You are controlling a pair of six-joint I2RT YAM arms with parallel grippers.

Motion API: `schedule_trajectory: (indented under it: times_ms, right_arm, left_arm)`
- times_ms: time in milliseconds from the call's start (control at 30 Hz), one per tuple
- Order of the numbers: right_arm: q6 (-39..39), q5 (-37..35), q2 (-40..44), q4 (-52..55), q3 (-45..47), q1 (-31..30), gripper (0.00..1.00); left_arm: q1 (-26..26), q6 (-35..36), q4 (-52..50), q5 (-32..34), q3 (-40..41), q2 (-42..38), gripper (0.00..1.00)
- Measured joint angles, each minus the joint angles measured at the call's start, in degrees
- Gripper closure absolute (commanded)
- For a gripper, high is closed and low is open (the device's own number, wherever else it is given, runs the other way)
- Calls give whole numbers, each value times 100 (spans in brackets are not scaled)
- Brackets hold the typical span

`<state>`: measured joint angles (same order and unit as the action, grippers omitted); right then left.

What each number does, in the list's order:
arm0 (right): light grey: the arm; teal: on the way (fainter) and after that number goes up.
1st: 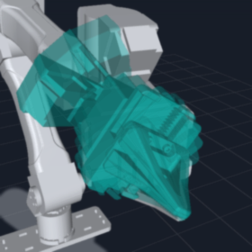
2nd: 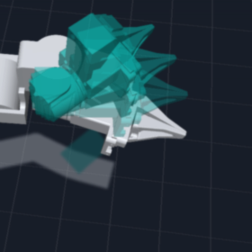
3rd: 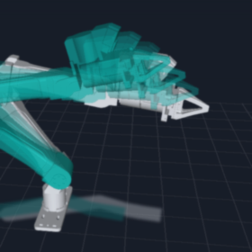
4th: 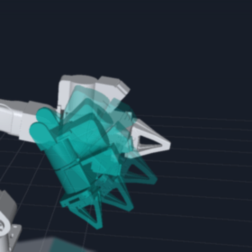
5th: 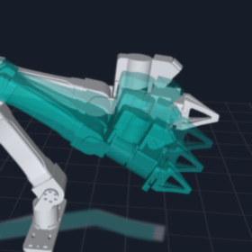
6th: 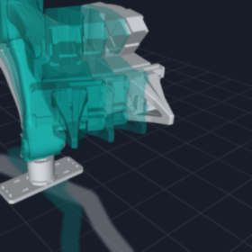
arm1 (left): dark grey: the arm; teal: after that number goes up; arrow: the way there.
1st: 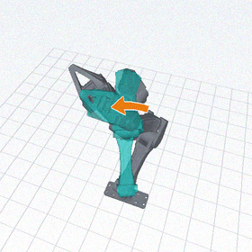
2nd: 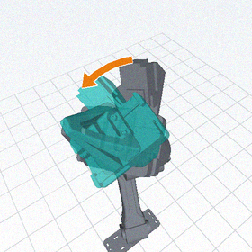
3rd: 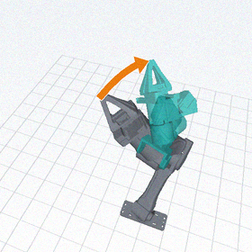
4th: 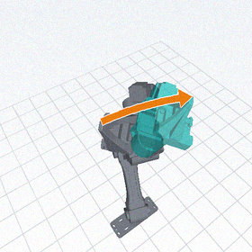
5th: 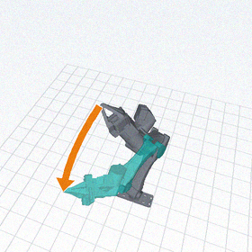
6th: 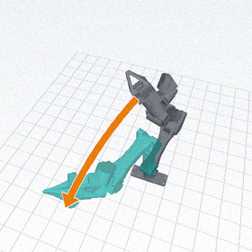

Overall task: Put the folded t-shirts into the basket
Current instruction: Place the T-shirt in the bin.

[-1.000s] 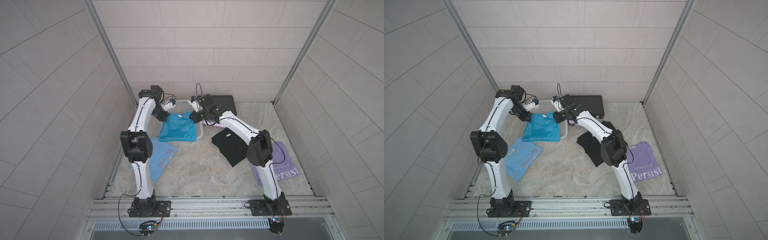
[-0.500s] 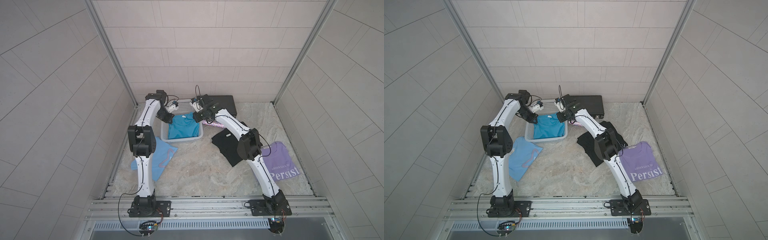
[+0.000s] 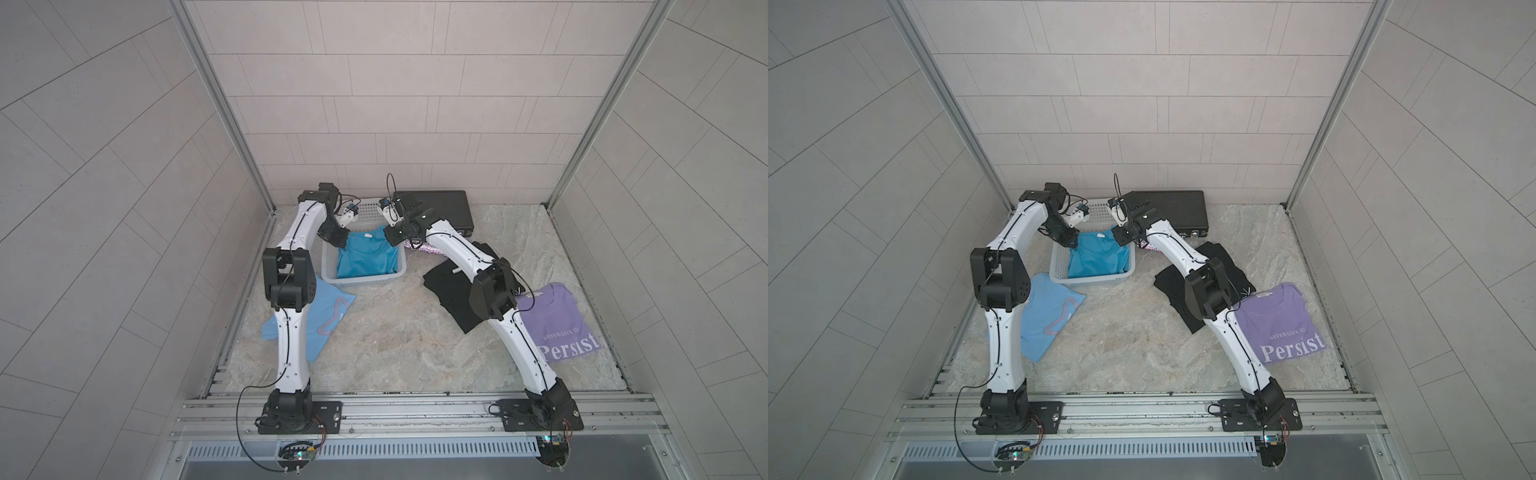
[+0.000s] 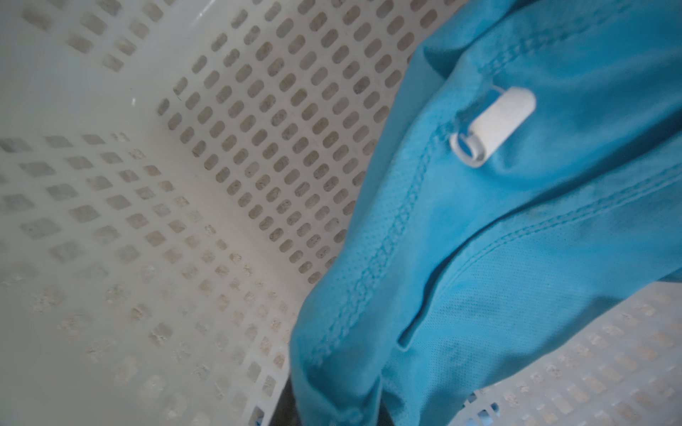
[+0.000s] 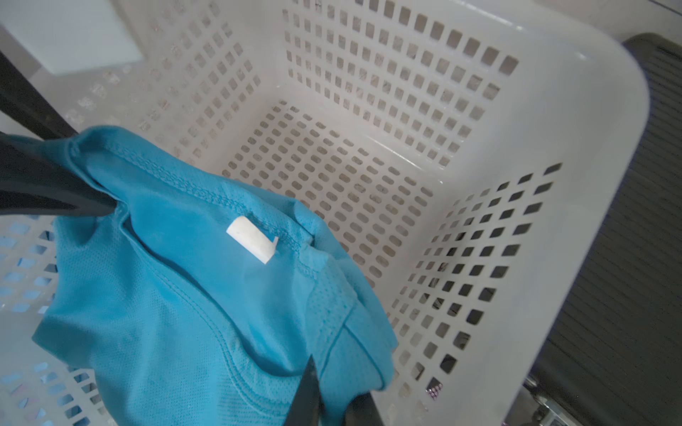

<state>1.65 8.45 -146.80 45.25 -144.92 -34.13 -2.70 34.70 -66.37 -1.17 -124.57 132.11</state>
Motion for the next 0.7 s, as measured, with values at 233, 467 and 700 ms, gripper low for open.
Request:
schedule_trajectory:
  times_ms: [233,467,700]
  right_arm:
    - [-195,-260,-374,-170,-468,-9,72]
    - [-350,-472,-529,-240,-743,22,65]
    - [-448,-367,-535,-177,-1012,63,60]
  left_arm:
    - [-7,-162,385,330,2,0,62]
    - [-33,-304,704,570,28,-2,61]
    - [-70,-498,857,431,330,-208,57]
